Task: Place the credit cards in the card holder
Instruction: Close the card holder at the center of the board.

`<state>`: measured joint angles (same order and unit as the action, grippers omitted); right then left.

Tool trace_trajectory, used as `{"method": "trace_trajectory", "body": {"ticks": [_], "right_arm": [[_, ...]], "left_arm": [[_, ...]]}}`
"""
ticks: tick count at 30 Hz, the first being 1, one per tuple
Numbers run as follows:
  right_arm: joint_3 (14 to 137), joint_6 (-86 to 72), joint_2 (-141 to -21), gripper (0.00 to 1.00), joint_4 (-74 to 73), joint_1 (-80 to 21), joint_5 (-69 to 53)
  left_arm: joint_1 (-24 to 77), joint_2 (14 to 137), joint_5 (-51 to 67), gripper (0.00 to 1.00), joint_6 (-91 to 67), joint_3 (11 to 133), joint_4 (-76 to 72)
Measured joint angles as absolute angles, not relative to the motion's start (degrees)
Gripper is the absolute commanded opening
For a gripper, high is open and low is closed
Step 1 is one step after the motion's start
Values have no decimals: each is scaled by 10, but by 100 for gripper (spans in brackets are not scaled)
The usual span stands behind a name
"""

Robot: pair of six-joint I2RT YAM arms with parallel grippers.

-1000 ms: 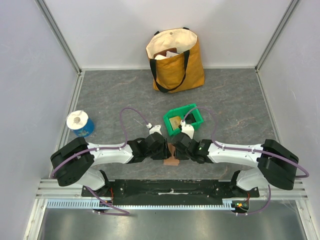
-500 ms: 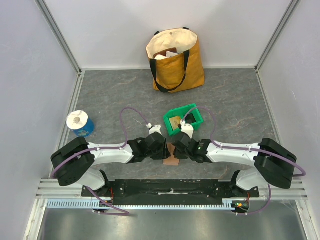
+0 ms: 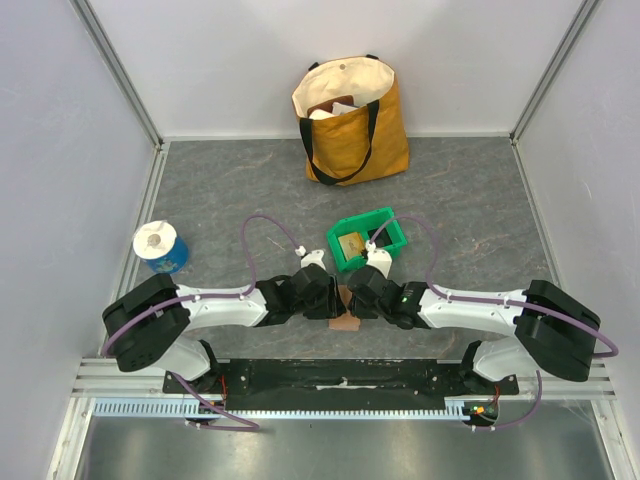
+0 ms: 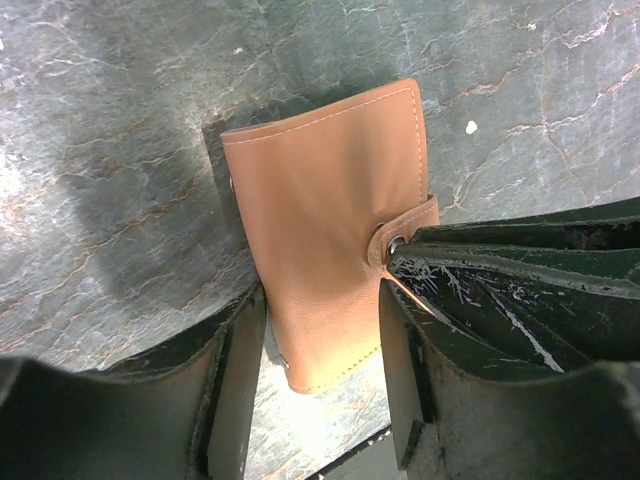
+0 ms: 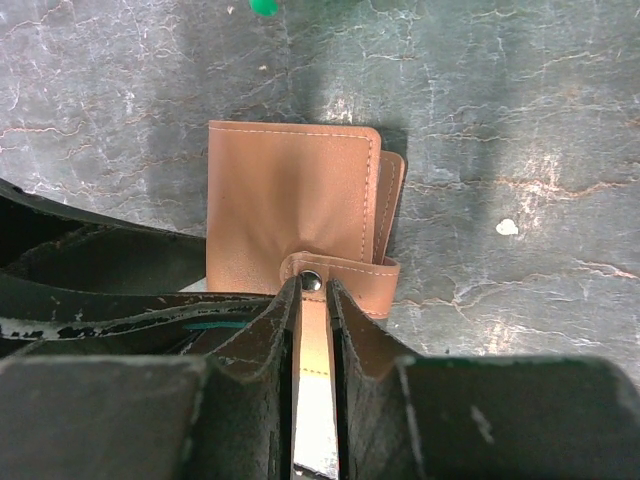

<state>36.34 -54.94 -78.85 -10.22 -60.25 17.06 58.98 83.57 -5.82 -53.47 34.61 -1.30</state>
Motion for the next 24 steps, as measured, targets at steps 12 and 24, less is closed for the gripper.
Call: {"method": "trace_trajectory", "body": {"ticks": [12, 24], "right_arm": [[363, -551, -788, 25, -101, -602, 171], [363, -551, -783, 26, -102, -602, 180]], "left_arm": [[582, 827, -69, 60, -526, 358, 29], [575, 859, -69, 51, -526, 376, 10]]}}
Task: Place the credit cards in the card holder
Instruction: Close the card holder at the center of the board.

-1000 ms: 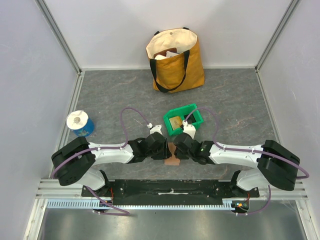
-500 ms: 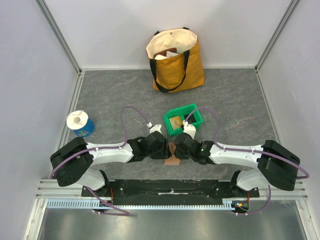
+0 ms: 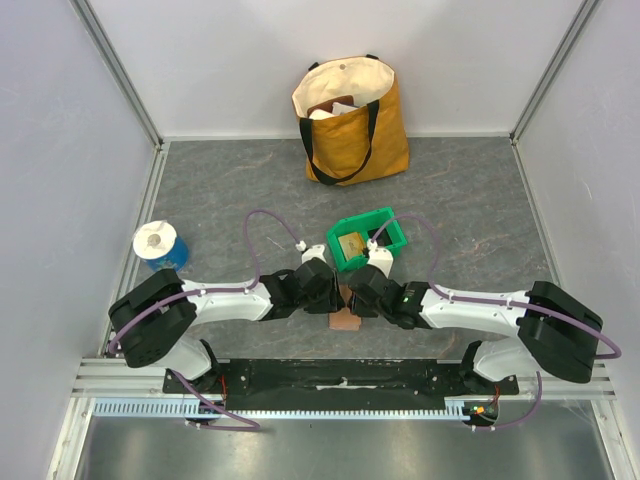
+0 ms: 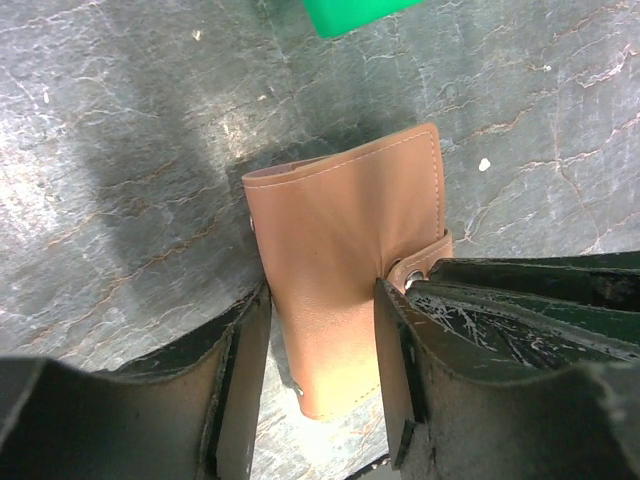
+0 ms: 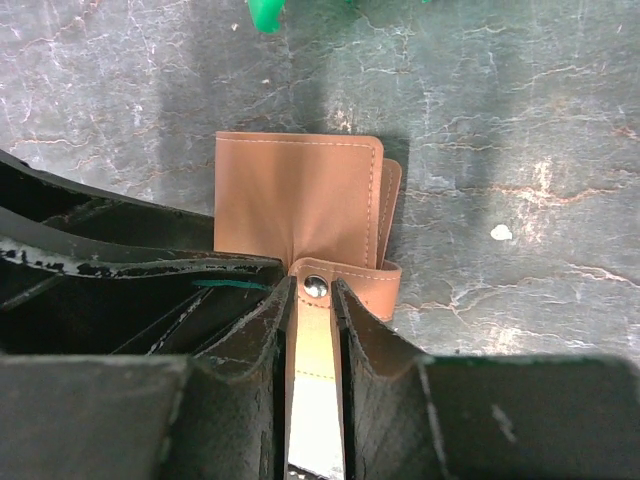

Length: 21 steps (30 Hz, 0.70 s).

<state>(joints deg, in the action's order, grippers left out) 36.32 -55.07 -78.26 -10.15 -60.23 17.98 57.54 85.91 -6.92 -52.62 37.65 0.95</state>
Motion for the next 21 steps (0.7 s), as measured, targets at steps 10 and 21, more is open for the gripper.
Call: {"method": "trace_trajectory", "body": {"ticks": [10, 21], "right_arm": [[363, -551, -780, 28, -101, -601, 181], [361, -555, -768, 32, -104, -601, 181]], "left_arm": [[575, 844, -72, 54, -526, 371, 23], [575, 862, -66, 40, -526, 382, 31]]}}
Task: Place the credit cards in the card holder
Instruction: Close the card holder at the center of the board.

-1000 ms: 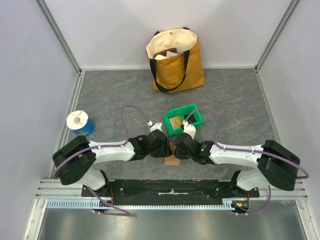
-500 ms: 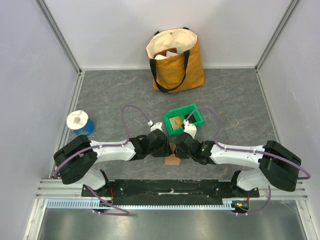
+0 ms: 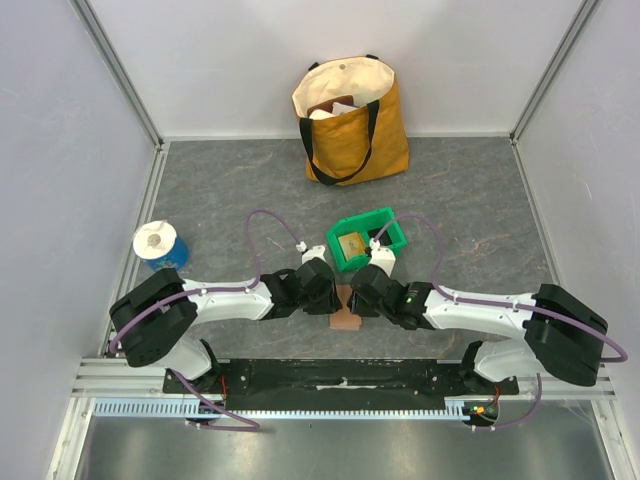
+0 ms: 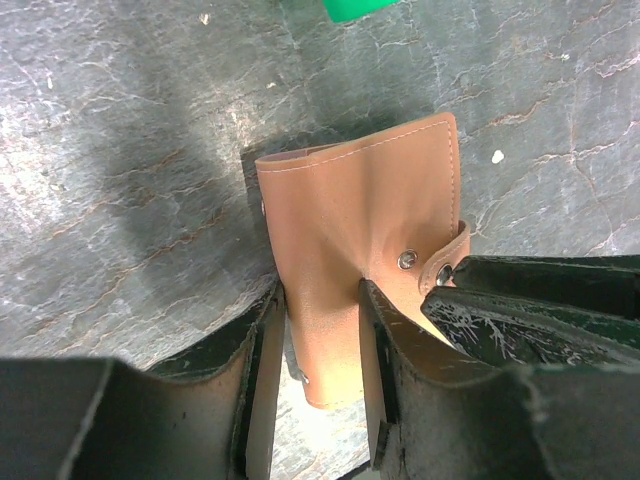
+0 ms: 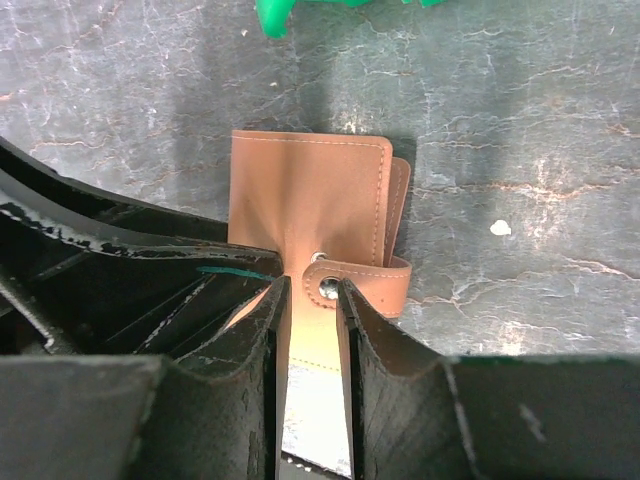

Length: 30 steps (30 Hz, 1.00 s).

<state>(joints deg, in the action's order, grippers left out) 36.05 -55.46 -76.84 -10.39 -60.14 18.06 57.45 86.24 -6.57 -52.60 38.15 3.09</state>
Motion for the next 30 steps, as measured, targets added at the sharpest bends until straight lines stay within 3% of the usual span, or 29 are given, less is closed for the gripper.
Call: {"method": "trace_trajectory", "body": {"ticks": [23, 30], "right_arm": [[355, -562, -777, 31, -107, -601, 181], [348, -568, -757, 32, -107, -601, 181]], "left_arm": [[587, 863, -81, 39, -523, 381, 27], [594, 863, -90, 46, -515, 381, 24]]}}
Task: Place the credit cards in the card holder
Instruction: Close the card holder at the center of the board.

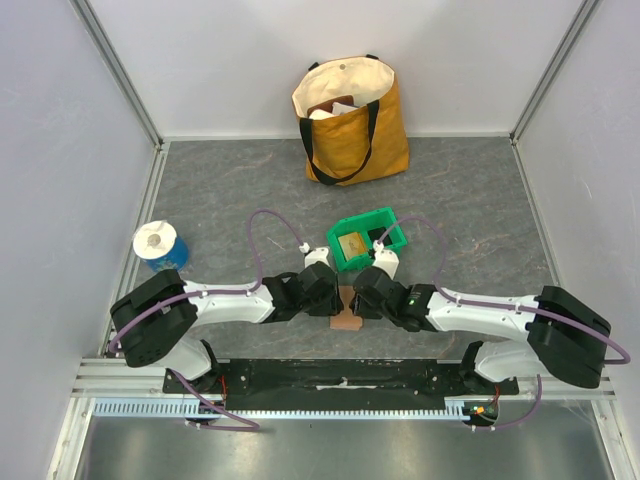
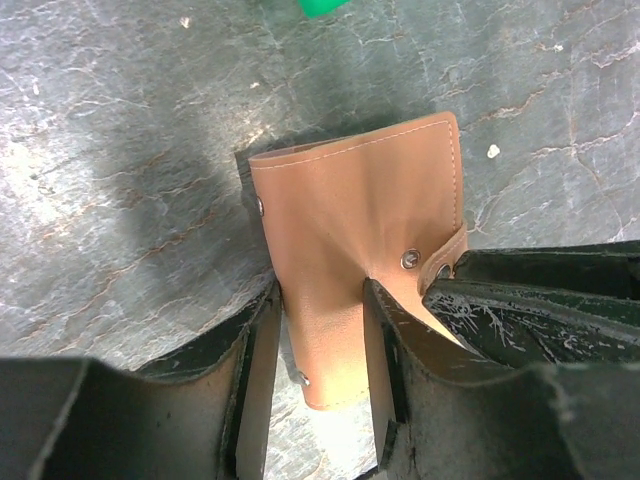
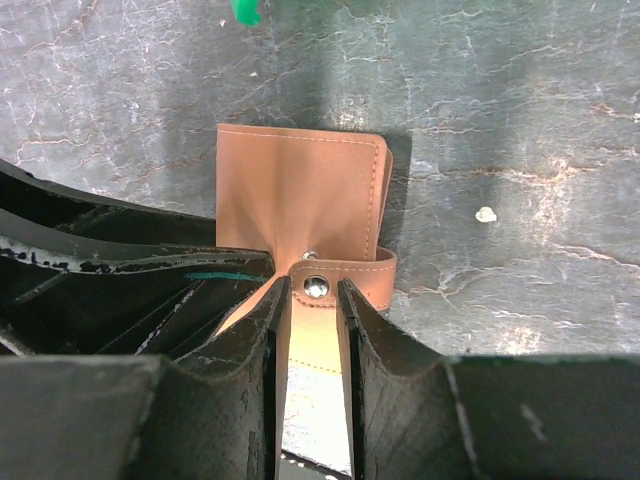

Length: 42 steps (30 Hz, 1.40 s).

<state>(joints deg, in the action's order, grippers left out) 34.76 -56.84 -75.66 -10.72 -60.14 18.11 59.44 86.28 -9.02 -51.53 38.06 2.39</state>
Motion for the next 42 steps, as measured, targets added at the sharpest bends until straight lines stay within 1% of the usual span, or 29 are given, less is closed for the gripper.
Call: {"method": "trace_trajectory", "body": {"ticks": [2, 12, 15, 21, 23, 27, 29, 31, 34, 39, 42], "right_arm": [[342, -572, -751, 32, -104, -601, 181], [330, -580, -750, 31, -93, -601, 180], [330, -581, -750, 28, -89, -601, 180], [330, -581, -751, 27, -84, -601, 180], [330, -581, -755, 24, -82, -601, 180], [335, -579, -764, 16, -85, -601, 181], [343, -575, -772, 14, -93, -601, 181], [350, -572, -778, 11, -100, -601, 181], [360, -569, -787, 9, -108, -601, 181], [394, -560, -814, 0, -142, -604, 182], [409, -557, -826, 0, -159, -608, 189]], "left_arm": [[597, 862, -90, 47, -512, 378, 18], [605, 861, -87, 46, -502, 373, 7], [606, 860, -87, 46, -502, 372, 5], [613, 860, -88, 45, -500, 371, 2], [613, 861, -88, 45, -500, 371, 2], [613, 861, -89, 45, -500, 371, 3], [613, 861, -89, 44, -500, 371, 3], [613, 861, -89, 45, -500, 371, 3], [613, 861, -90, 44, -500, 371, 3], [613, 861, -91, 44, -501, 371, 4], [613, 861, -92, 44, -501, 371, 5]]}}
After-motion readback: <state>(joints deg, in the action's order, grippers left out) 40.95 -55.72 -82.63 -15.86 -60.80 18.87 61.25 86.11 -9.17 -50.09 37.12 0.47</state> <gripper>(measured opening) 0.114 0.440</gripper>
